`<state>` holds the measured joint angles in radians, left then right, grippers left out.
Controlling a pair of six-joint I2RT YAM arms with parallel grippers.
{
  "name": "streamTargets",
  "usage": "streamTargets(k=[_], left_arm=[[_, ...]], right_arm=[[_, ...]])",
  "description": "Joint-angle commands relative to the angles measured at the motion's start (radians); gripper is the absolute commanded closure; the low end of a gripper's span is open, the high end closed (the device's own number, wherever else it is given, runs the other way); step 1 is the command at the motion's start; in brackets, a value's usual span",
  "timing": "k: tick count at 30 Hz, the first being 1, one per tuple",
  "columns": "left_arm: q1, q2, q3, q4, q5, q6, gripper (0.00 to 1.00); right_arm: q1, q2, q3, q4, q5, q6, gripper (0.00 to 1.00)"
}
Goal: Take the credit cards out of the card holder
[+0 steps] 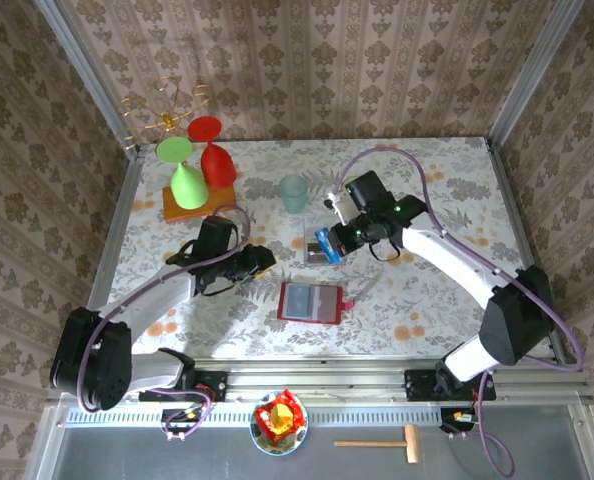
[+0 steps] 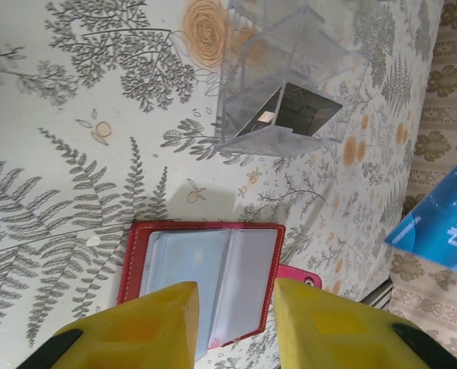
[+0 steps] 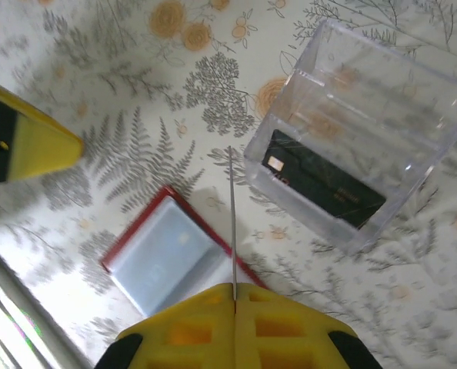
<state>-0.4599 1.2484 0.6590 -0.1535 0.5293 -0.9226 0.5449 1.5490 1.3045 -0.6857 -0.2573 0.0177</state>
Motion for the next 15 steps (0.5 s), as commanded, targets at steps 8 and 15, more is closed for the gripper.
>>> streamTargets(k=[8,15], left_arm=[[0.053,-0.068,-0.066,-0.008,-0.021,0.001,0.67],[0.064,-0.037,-0.060,0.015,-0.020,-0.013,0.67]], right_arm=[[0.000,0.250,0.292,-0.286,0.128,-0.695,1.00],[-0.003,0.420,0.526,-0.445,0.147,-0.858,1.00]])
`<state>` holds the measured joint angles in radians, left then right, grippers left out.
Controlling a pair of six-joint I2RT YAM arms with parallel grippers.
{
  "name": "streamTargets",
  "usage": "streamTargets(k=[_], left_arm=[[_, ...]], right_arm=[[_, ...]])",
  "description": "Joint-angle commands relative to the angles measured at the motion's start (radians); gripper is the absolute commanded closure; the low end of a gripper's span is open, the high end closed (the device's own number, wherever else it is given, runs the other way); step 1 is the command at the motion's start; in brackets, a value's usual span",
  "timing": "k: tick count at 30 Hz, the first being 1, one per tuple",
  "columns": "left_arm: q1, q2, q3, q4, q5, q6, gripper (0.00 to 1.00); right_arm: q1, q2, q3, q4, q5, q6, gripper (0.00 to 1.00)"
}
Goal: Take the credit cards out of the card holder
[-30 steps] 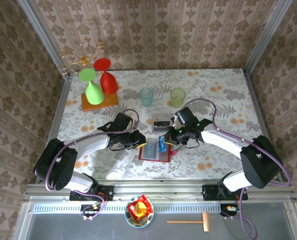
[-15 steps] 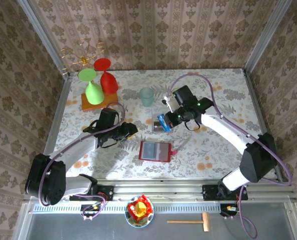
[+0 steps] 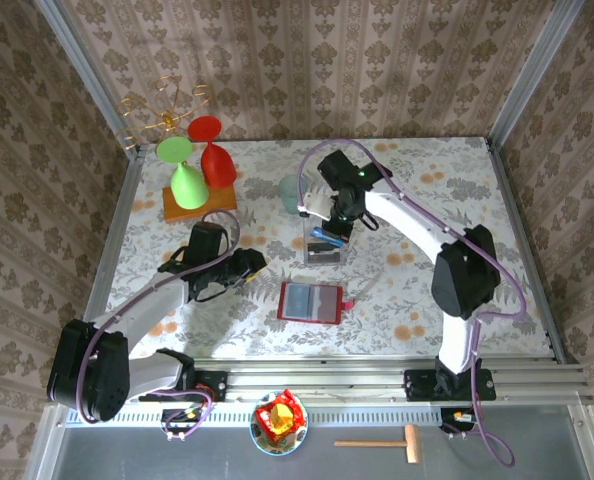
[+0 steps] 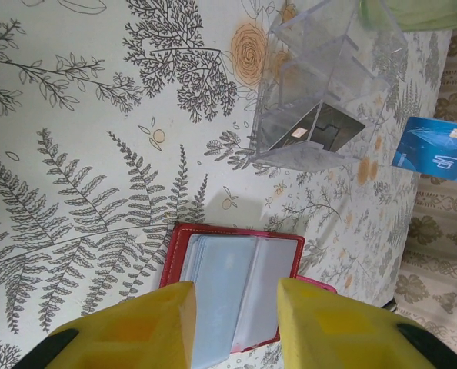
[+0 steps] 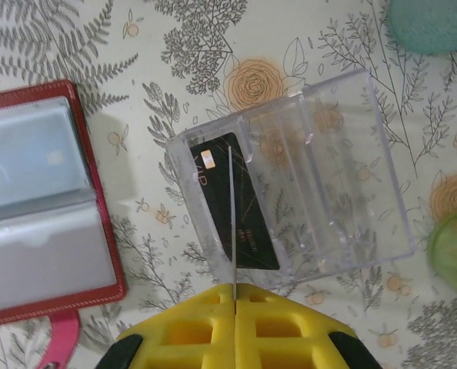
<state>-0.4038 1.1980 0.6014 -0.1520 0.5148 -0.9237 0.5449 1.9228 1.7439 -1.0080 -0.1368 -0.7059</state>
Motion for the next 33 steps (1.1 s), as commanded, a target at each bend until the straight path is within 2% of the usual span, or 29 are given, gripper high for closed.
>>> streamTargets(k=[1,10,19,33], left_arm=[[0.008,0.019,0.002,0.015,-0.004,-0.015,0.67],[0.031,0.054,0.037,0.013,0.005,-0.009,0.66],[0.050,0.139,0.105,0.016,0.036,0.010,0.66],[0.075,0.170,0.121,0.014,0.059,0.019,0.67]], right_arm=[[-0.003,0.069,0.122,-0.147,0.022,-0.150,1.00],[-0.016,0.267,0.422,-0.335,-0.011,-0.223,1.00],[-0.025,0.396,0.618,-0.478,-0.029,-0.255,1.00],[-0.031,0.508,0.721,-0.530,-0.012,-0.291,1.00]])
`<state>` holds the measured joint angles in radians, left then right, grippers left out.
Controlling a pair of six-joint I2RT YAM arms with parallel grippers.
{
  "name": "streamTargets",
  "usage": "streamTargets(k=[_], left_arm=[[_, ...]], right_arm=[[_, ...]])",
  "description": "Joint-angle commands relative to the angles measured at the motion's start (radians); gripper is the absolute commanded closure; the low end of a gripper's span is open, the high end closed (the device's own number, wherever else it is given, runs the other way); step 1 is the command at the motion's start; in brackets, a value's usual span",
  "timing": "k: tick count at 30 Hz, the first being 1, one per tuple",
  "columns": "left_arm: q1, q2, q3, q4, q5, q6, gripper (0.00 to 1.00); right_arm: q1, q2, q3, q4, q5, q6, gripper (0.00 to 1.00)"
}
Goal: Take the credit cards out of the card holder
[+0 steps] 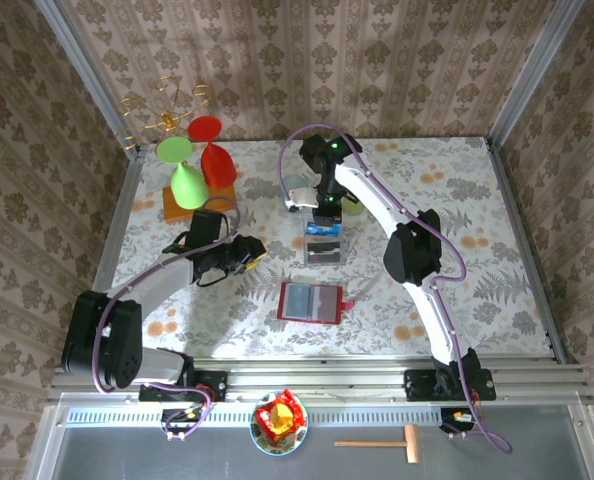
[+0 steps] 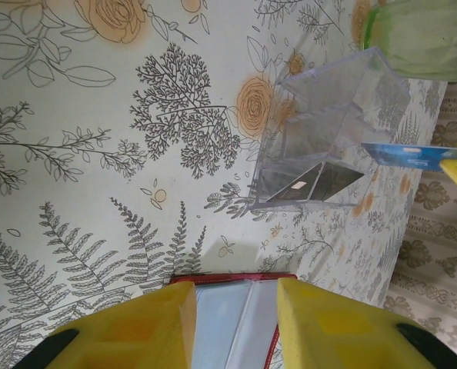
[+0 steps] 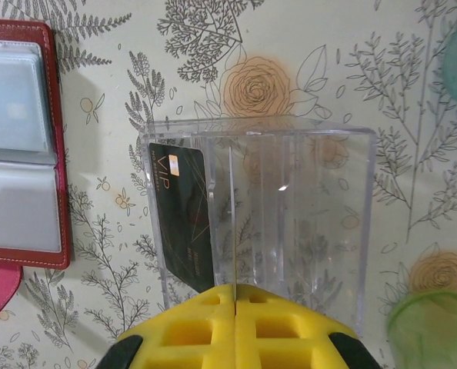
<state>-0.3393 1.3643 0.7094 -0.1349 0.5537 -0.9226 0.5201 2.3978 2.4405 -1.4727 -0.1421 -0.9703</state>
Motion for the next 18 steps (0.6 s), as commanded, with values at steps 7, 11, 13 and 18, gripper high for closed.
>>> streamTargets(k=[7,11,13,18], left_arm=[[0.014,0.010,0.013,0.000,0.022,0.014,0.67],[0.014,0.006,0.008,0.000,0.021,0.011,0.68],[0.015,-0.002,0.005,0.000,0.019,0.008,0.67],[0.016,-0.029,0.003,-0.015,0.004,0.009,0.67]], right_arm=[[-0.008,0.067,0.024,-0.094,-0.045,-0.025,1.00],[-0.008,0.084,0.026,-0.107,-0.081,-0.022,1.00],[-0.009,0.098,0.025,-0.111,-0.090,-0.020,1.00],[-0.015,0.134,0.027,-0.118,-0.097,-0.003,0.99]])
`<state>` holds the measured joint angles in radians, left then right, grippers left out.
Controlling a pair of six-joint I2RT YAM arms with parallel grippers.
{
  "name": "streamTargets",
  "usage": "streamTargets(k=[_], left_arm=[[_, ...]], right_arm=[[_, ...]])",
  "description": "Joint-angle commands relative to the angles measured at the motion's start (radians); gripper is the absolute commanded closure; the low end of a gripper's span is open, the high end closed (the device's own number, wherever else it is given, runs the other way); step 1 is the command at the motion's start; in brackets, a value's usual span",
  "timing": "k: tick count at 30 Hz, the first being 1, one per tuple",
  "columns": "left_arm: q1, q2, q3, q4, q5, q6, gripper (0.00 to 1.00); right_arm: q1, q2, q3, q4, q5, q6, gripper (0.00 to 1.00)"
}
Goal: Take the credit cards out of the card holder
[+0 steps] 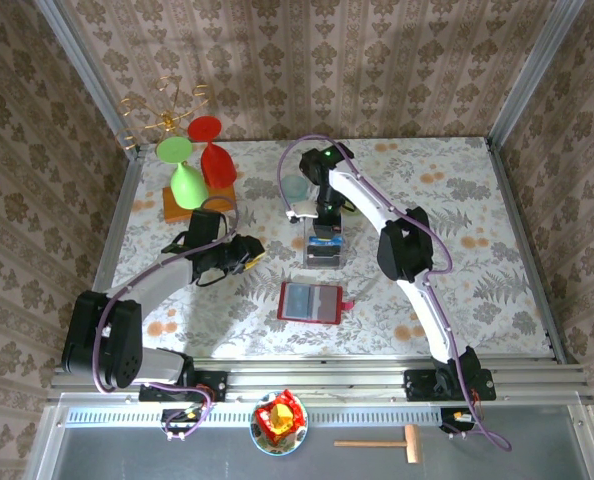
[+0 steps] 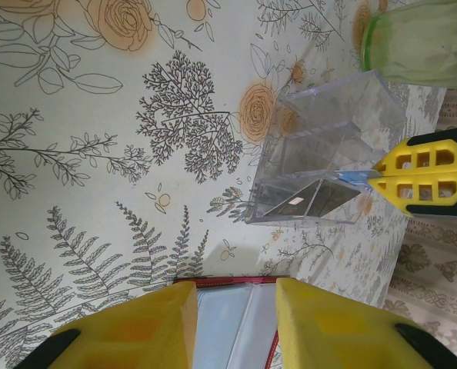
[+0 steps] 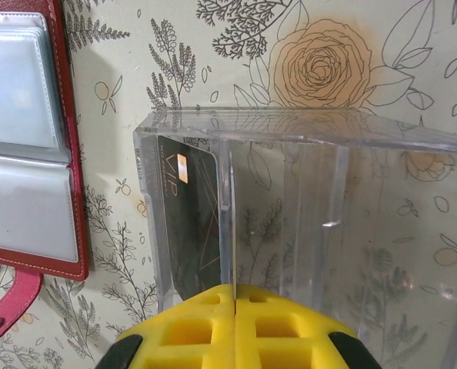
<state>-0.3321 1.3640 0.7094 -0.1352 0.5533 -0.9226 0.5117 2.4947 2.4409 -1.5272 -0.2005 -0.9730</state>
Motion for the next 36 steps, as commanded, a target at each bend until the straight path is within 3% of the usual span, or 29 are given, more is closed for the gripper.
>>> streamTargets(k=[1,7,14,19,23,26,36], left_arm=[[0.008,-0.032,0.001,-0.017,0.003,0.008,0.67],[0.008,-0.027,0.002,-0.003,0.006,-0.003,0.67],[0.007,-0.033,0.009,-0.006,0.011,-0.001,0.67],[0.000,-0.035,0.004,0.010,0.012,-0.009,0.67],[-0.017,-0.033,0.004,0.019,0.014,-0.011,0.67],[-0.036,-0.025,0.008,0.024,0.017,-0.005,0.68],[-0.111,0.030,-0.027,0.063,0.029,-0.006,0.70]], right_arm=[[-0.009,0.040,0.026,-0.065,-0.047,0.000,0.97],[-0.024,0.031,0.061,-0.048,-0.043,0.041,0.78],[-0.047,-0.081,0.058,0.014,0.006,0.095,0.71],[-0.045,-0.152,-0.019,0.128,0.057,0.182,0.73],[-0.039,-0.205,-0.126,0.251,0.089,0.322,0.86],[-0.024,-0.280,-0.260,0.373,0.098,0.428,0.90],[0.044,-0.606,-0.788,0.761,0.024,0.976,0.87]])
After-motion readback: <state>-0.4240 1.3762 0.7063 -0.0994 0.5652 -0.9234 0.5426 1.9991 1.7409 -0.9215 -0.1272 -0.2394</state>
